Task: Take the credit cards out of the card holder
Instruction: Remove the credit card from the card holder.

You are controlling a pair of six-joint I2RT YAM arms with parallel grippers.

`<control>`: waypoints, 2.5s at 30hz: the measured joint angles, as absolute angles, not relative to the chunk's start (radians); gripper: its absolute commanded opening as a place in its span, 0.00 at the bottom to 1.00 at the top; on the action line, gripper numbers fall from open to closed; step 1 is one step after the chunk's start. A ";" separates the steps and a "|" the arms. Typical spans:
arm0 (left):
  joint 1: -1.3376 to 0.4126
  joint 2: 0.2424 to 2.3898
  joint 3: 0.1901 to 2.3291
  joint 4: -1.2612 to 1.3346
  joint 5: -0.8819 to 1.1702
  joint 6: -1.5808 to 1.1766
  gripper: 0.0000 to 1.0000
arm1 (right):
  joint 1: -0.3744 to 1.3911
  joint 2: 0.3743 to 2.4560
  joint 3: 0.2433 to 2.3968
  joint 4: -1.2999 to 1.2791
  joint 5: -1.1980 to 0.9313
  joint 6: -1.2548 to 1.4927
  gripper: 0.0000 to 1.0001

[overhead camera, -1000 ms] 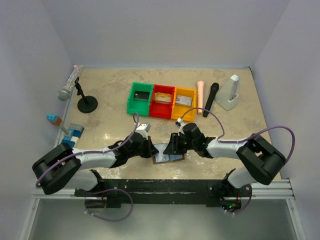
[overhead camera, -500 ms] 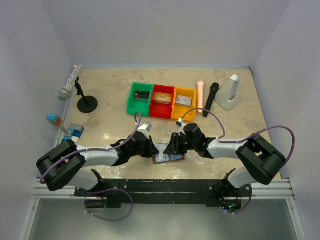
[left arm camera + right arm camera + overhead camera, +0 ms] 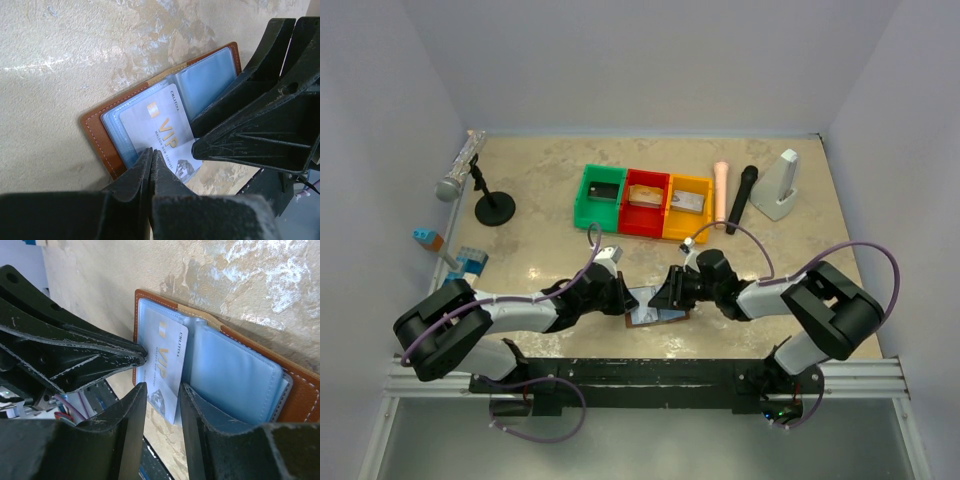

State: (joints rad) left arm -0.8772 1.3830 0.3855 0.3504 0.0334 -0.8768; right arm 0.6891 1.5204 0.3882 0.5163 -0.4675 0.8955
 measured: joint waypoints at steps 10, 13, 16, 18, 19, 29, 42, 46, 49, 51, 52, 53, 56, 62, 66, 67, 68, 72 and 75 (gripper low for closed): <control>-0.877 1.383 0.380 0.360 0.029 -0.880 0.00 | 0.650 1.606 0.326 0.759 -0.533 0.979 0.36; -0.877 1.383 0.379 0.363 0.028 -0.880 0.00 | 0.643 1.625 0.325 0.792 -0.548 0.988 0.37; -0.877 1.383 0.379 0.366 0.026 -0.880 0.00 | 0.641 1.632 0.325 0.807 -0.563 0.992 0.37; -0.877 1.383 0.377 0.369 0.025 -0.880 0.00 | 0.641 1.632 0.325 0.809 -0.572 0.992 0.37; -0.877 1.384 0.377 0.371 0.025 -0.880 0.00 | 0.641 1.632 0.325 0.809 -0.575 0.992 0.37; -0.877 1.328 0.354 0.341 0.009 -0.879 0.00 | 0.641 1.631 0.338 0.799 -0.607 0.986 0.37; -0.877 1.254 0.349 0.260 -0.034 -0.871 0.00 | 0.641 1.631 0.355 0.780 -0.621 0.984 0.36; -0.877 1.284 0.350 0.258 -0.034 -0.871 0.00 | 0.641 1.631 0.361 0.778 -0.622 0.983 0.36; -0.877 1.294 0.350 0.272 -0.034 -0.872 0.00 | 0.641 1.631 0.361 0.772 -0.622 0.983 0.36; -0.877 1.301 0.350 0.283 -0.034 -0.872 0.00 | 0.641 1.631 0.361 0.770 -0.623 0.983 0.36; -0.877 1.304 0.350 0.289 -0.034 -0.872 0.00 | 0.641 1.631 0.362 0.769 -0.624 0.983 0.37; -0.877 1.307 0.350 0.293 -0.034 -0.872 0.00 | 0.641 1.631 0.364 0.767 -0.624 0.983 0.37; -0.877 1.319 0.350 0.314 -0.033 -0.872 0.00 | 0.641 1.633 0.369 0.763 -0.625 0.983 0.38; -0.874 1.339 0.349 0.348 -0.029 -0.873 0.00 | 0.640 1.657 0.379 0.763 -0.634 0.984 0.39; -0.871 1.345 0.345 0.368 -0.026 -0.876 0.00 | 0.639 1.663 0.382 0.760 -0.645 0.984 0.39; -0.871 1.345 0.344 0.369 -0.026 -0.876 0.00 | 0.639 1.663 0.384 0.758 -0.647 0.984 0.39; -0.871 1.346 0.344 0.373 -0.026 -0.876 0.00 | 0.639 1.663 0.385 0.756 -0.647 0.984 0.39; -0.871 1.349 0.340 0.383 -0.026 -0.879 0.00 | 0.638 1.663 0.387 0.756 -0.647 0.984 0.37; -0.871 1.348 0.336 0.387 -0.028 -0.881 0.00 | 0.638 1.662 0.387 0.753 -0.646 0.984 0.35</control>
